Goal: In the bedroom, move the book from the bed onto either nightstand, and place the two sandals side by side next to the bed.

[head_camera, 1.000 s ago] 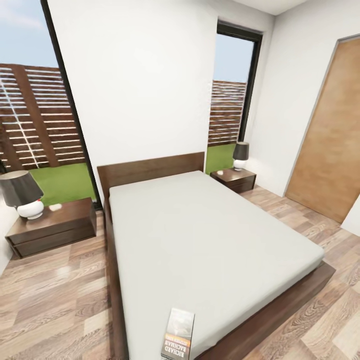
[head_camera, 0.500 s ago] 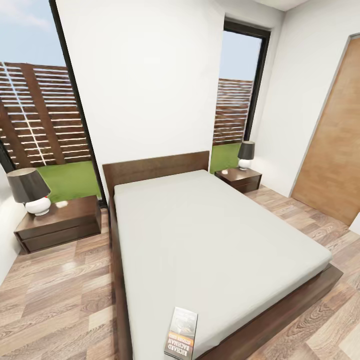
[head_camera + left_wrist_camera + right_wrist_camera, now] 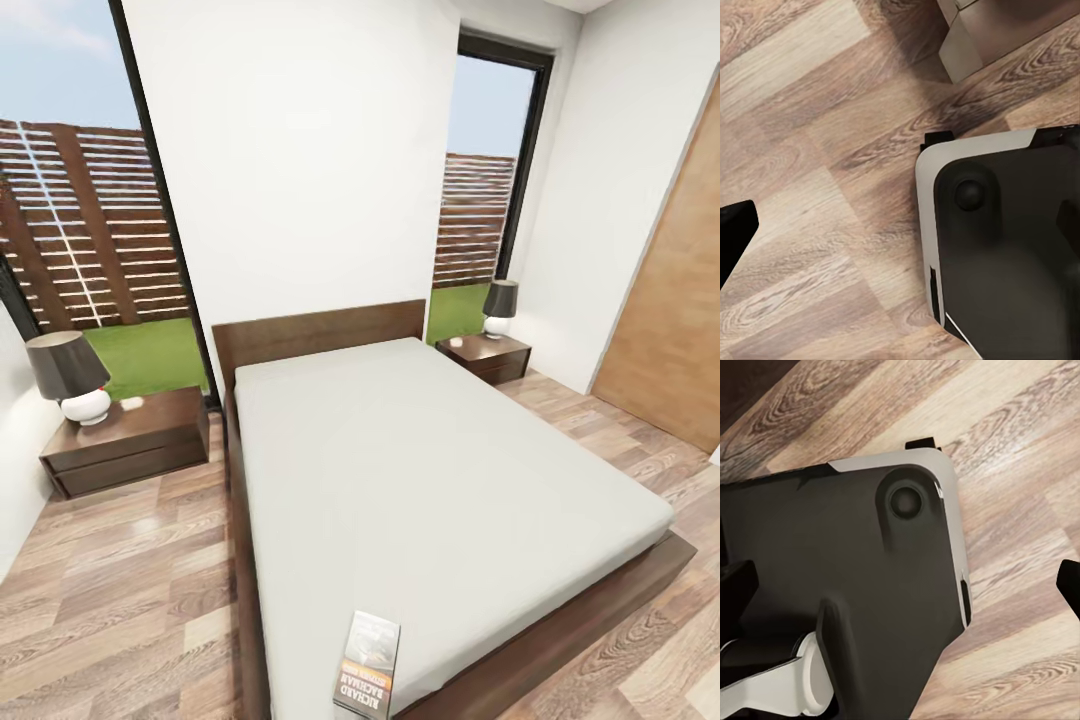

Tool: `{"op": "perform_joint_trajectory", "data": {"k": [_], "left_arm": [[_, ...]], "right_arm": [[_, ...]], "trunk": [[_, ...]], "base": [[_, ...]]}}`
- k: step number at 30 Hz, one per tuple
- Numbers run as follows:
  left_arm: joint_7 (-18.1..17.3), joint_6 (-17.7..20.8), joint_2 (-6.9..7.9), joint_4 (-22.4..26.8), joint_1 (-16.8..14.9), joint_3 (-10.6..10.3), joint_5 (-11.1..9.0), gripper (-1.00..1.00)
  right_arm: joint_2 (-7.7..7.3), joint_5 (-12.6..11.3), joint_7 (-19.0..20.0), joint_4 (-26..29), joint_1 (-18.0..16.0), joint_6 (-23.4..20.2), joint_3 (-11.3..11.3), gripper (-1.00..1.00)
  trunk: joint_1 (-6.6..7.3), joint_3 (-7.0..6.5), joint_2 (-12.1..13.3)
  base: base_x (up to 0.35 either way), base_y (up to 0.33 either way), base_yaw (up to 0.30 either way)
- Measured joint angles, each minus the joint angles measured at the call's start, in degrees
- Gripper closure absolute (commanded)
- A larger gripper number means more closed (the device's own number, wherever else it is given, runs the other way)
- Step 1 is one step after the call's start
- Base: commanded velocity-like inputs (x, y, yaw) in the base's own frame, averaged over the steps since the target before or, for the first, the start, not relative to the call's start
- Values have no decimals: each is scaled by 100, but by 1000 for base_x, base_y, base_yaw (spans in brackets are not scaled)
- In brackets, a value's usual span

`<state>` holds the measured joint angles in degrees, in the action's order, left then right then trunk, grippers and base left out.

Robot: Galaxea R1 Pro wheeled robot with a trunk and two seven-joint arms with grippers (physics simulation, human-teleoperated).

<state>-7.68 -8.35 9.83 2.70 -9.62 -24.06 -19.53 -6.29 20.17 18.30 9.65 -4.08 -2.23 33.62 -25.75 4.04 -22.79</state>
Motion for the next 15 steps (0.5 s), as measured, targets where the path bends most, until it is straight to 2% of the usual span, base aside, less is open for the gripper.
{"op": "perform_joint_trajectory", "data": {"k": [15], "left_arm": [[0,1,0,1,0,0,0,-100]], "right_arm": [[28,0,0,10,-1,0,-7,-100]], "trunk": [[0,7,0]], "base": [[0,0,7]]}}
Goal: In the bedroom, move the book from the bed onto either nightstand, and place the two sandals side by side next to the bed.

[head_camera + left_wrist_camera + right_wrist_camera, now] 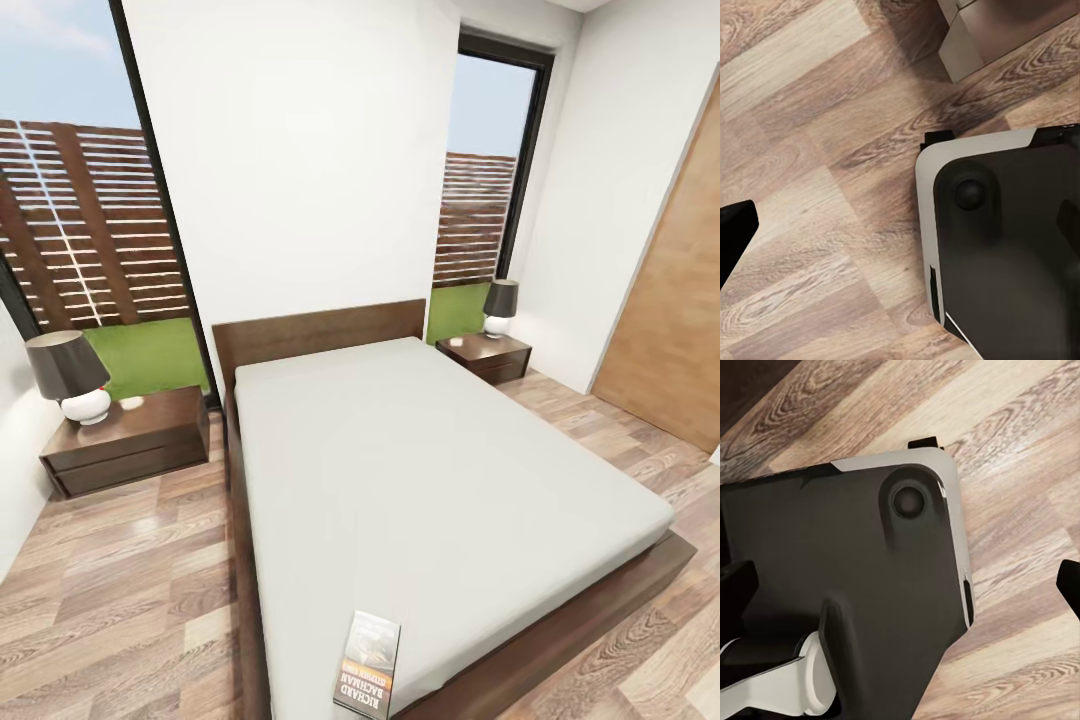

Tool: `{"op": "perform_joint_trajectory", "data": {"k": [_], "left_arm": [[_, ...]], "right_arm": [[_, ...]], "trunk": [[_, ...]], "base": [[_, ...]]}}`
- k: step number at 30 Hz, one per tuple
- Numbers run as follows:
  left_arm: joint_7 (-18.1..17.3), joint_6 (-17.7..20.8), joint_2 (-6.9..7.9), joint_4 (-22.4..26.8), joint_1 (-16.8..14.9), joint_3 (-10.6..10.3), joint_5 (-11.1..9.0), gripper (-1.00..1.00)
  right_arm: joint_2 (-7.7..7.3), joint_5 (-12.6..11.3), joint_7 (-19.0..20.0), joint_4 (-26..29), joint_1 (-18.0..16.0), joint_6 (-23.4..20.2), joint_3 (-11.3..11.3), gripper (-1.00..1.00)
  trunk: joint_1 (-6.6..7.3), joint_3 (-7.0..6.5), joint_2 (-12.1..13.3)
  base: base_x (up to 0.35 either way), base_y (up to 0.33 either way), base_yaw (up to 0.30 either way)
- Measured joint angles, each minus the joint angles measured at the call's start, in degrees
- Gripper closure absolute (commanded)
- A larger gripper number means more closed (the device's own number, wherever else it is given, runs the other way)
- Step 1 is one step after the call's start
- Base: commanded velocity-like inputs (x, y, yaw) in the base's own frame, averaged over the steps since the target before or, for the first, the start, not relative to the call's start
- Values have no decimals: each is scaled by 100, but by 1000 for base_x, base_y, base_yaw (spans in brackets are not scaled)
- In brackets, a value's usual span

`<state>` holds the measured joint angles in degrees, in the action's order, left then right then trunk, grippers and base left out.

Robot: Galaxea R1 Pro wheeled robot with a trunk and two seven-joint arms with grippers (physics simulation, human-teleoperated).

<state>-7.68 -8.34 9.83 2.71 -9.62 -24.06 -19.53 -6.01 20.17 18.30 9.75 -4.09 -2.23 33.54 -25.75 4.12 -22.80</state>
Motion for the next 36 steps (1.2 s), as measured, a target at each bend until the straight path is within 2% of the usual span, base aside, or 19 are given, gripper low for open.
{"op": "perform_joint_trajectory", "data": {"k": [16,22,26,36], "left_arm": [[0,7,-4,3,0,0,0,-100],[-2,7,-9,5,0,-3,1,-100],[-11,11,-23,10,-4,-6,1,-100],[-33,30,-60,92,-50,-10,0,-100]], "right_arm": [[-28,-3,-2,206,-2,0,18,-100],[-9,-9,165,233,-93,6,9,-100],[-8,-8,632,236,-306,4,0,-100],[-60,-1,2405,249,-740,-17,11,-100]], "trunk": [[0,0,0],[0,0,0],[0,0,0],[0,0,0]], "base": [[0,0,0],[0,0,0],[0,0,0],[0,0,0]]}}
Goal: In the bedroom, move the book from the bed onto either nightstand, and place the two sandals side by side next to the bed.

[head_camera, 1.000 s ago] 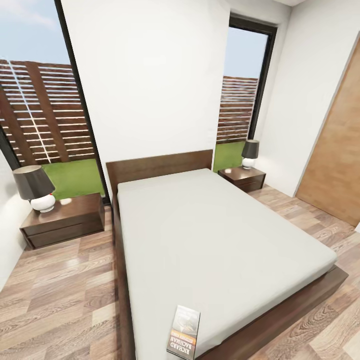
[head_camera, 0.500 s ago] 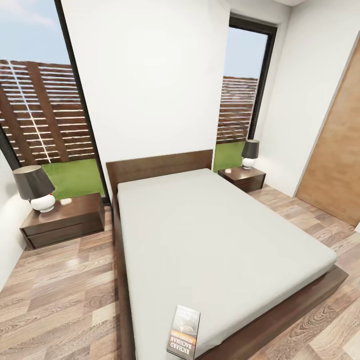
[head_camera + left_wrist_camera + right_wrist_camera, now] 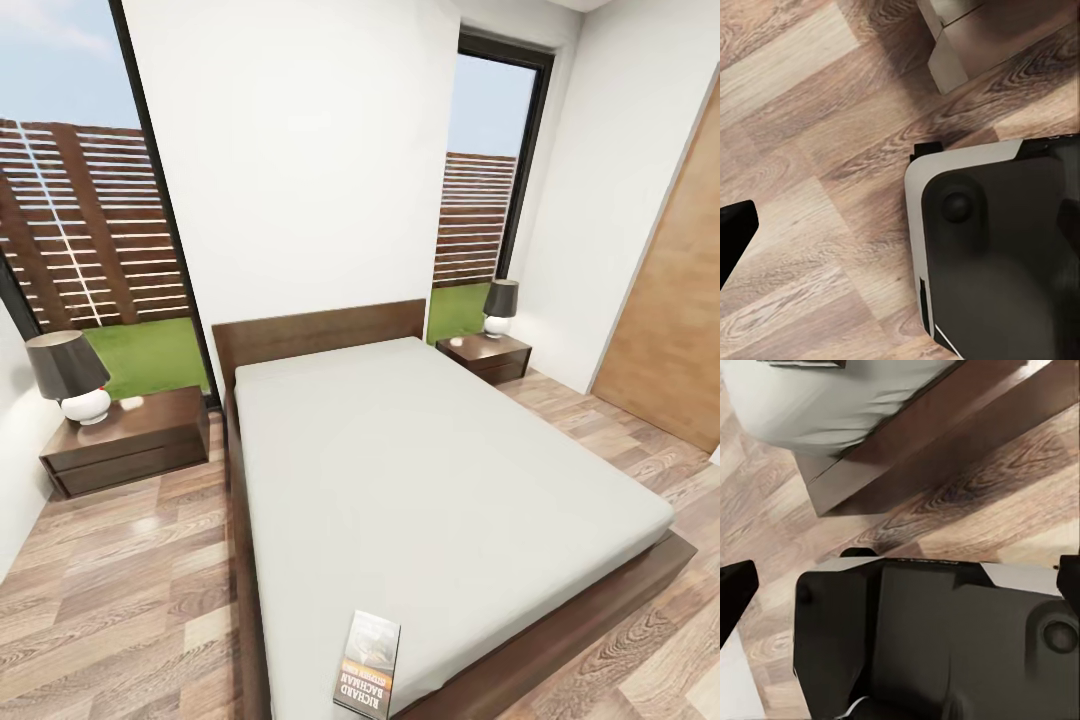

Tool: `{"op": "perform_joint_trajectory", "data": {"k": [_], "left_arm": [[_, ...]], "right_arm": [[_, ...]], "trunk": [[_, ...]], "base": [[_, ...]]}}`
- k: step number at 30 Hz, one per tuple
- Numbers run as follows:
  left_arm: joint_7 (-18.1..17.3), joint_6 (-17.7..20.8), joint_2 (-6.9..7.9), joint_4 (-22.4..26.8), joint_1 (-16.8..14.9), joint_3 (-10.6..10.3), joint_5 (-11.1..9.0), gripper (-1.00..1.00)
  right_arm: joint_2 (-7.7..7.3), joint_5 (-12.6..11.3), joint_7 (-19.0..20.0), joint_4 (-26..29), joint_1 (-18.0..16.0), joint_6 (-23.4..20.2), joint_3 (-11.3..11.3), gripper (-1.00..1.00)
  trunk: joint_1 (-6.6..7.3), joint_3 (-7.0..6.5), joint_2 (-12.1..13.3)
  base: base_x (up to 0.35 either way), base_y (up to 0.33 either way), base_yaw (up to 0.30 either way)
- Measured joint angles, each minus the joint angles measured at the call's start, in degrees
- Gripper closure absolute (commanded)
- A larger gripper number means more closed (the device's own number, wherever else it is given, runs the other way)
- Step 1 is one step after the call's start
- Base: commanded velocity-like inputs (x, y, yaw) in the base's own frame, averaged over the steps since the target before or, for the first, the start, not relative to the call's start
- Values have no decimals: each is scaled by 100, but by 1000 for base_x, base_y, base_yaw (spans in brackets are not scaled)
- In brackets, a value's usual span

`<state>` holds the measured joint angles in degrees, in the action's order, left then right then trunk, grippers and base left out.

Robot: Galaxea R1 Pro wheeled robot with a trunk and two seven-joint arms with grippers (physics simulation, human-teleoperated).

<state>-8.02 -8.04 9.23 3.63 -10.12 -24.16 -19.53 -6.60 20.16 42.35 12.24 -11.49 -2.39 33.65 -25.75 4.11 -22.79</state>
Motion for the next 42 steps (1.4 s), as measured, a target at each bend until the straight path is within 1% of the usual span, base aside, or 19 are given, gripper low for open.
{"op": "perform_joint_trajectory", "data": {"k": [3,5,6,8,12,16,19,20,21,22,23,28,34,36,38,42], "left_arm": [[3,-1,-14,18,-5,1,0,-100],[5,-2,-19,25,-7,1,2,-100],[6,-2,-19,26,-7,1,2,-100],[6,-3,-23,30,-9,1,1,-100],[8,-4,-25,35,-10,-2,0,-100],[6,-5,-23,37,-11,-5,0,-100],[0,-5,-21,37,-8,-5,0,-100],[0,-5,-21,37,-8,-4,0,-100],[-2,-5,-21,37,-8,-3,0,-100],[-9,-6,-21,37,-8,-2,0,-100],[-13,-6,-20,37,-7,-1,0,-100],[-28,-5,-8,39,-8,19,-6,-100],[-10,-3,27,48,-24,40,-31,-100],[8,1,66,50,-37,54,-42,-100],[23,5,160,52,-76,69,-51,-100],[60,22,486,55,-288,90,-72,-100]], "right_arm": [[-20,-15,476,0,-112,-16,20,-100],[-42,-77,819,1,-182,-27,69,-100],[-42,-76,824,1,-182,-28,67,-100],[-72,-204,1163,1,-235,-39,134,-100],[-133,-541,1778,-1,-316,-57,210,-100],[-169,-744,2218,-5,-391,-65,239,-100],[-185,-814,2531,-6,-437,-70,250,-100],[-185,-814,2534,-6,-437,-70,248,-100],[-189,-829,2629,-6,-456,-72,252,-100],[-192,-852,2805,-6,-495,-76,257,-100],[-193,-861,2886,-8,-516,-84,256,-100],[-186,-875,3110,-15,-592,-303,258,-100],[-183,-881,3179,-16,-617,-569,259,-100],[-188,-882,3189,-18,-622,-620,259,-100],[-190,-883,3194,-21,-625,-653,259,-100],[-189,-875,3189,-24,-628,-687,260,-100]], "trunk": [[0,0,0],[0,0,0],[0,0,0],[0,0,0],[0,0,0],[0,0,0],[0,0,0],[0,0,0],[0,0,0],[0,0,0],[0,0,0],[0,0,0],[0,0,0],[0,0,0],[0,0,0],[0,0,0]], "base": [[0,0,0],[0,0,0],[0,0,0],[0,0,0],[0,0,0],[0,0,0],[0,0,0],[0,0,0],[0,0,0],[0,0,0],[0,0,0],[0,0,0],[0,0,0],[0,0,0],[0,0,0],[0,0,0]]}}
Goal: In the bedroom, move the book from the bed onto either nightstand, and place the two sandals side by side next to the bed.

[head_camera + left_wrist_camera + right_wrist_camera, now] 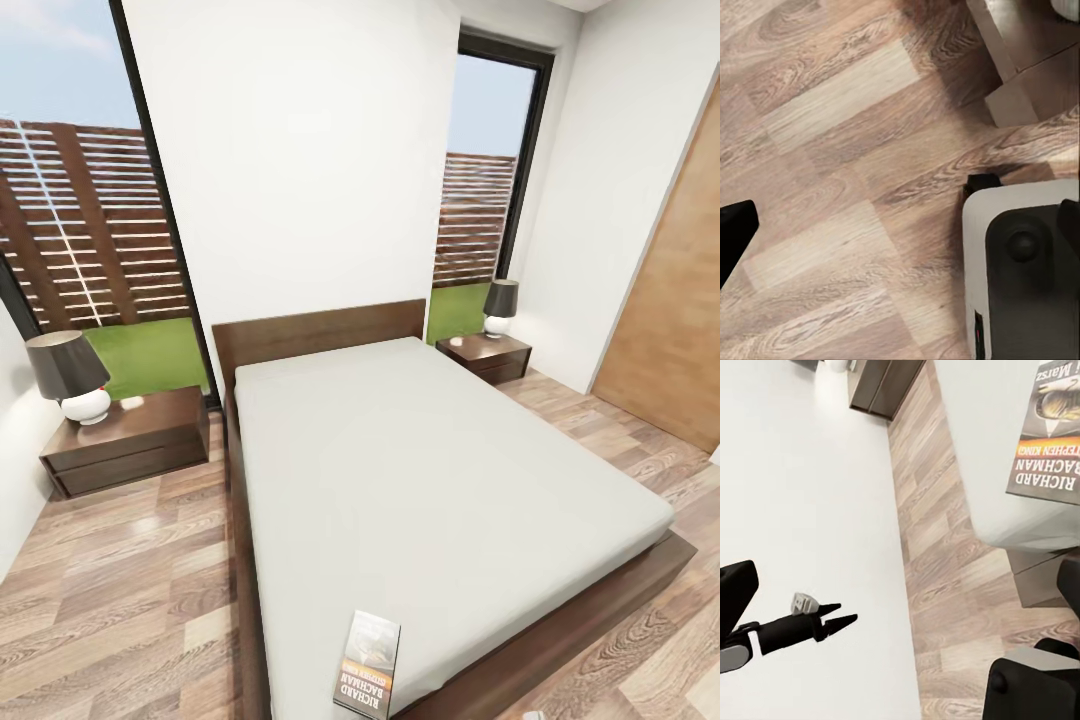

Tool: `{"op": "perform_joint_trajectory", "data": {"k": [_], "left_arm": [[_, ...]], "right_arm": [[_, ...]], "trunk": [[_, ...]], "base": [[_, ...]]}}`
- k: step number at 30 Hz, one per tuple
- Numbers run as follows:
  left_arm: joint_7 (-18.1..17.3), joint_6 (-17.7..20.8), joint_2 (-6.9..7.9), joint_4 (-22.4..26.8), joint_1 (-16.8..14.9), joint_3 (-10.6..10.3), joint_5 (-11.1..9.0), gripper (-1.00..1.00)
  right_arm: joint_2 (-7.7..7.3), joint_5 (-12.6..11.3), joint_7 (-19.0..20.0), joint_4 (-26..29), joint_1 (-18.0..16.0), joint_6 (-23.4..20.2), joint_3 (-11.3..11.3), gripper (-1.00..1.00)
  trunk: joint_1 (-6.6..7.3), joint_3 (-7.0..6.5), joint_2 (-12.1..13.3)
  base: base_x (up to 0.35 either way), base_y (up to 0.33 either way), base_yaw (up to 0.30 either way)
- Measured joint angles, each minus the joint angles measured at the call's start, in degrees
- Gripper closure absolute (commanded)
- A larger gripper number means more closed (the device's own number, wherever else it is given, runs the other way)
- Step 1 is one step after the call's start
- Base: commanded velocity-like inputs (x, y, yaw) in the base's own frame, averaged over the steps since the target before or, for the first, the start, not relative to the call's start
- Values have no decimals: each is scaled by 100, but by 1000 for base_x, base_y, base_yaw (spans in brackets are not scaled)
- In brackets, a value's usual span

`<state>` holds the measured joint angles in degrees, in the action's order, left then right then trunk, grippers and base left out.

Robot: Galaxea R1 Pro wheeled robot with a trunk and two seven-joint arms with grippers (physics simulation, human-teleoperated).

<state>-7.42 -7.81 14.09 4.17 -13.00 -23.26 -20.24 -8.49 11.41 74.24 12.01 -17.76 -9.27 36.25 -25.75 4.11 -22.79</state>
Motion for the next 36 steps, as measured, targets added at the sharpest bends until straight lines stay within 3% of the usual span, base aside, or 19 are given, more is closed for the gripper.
{"op": "perform_joint_trajectory", "data": {"k": [1,3,10,13,17,20,23,27,29,36], "left_arm": [[0,0,5,0,-1,-9,1,-100],[49,17,191,1,-173,8,-50,-100],[-57,466,1088,4,-1116,20,-573,-100],[-598,779,1504,0,-1596,18,-730,-100],[-1644,1195,2061,-8,-2225,-9,-810,-100],[-2201,1547,2353,2,-2657,-25,-822,-100],[-2493,1782,2510,55,-2997,-45,-787,-100],[-2677,1942,2611,263,-3265,-62,-637,-100],[-2738,2113,2655,468,-3359,-70,-510,-100],[-2790,2664,2810,951,-3433,-80,-381,-100]], "right_arm": [[0,0,0,0,0,0,0,-100],[1,9,-5,-1,-1,-9,0,-100],[-11,23,-110,1,-2,-17,1,-100],[-19,29,-164,7,-2,-13,1,-100],[-59,35,-197,12,-2,-5,1,-100],[-118,34,-202,18,-2,6,-2,-100],[-173,35,-202,16,-2,13,-9,-100],[-215,36,-203,16,-2,78,-19,-100],[-229,36,-197,15,-2,155,-25,-100],[-244,25,-168,25,-11,219,-32,-100]], "trunk": [[0,1,0],[0,0,0],[0,-1,0],[0,-1,0],[0,-1,0],[0,-1,0],[1,-1,0],[0,0,0],[0,-1,0],[1,0,0]], "base": [[0,0,0],[0,0,0],[0,0,0],[0,0,0],[0,0,0],[0,0,0],[0,0,0],[0,0,0],[0,0,0],[0,0,0]]}}
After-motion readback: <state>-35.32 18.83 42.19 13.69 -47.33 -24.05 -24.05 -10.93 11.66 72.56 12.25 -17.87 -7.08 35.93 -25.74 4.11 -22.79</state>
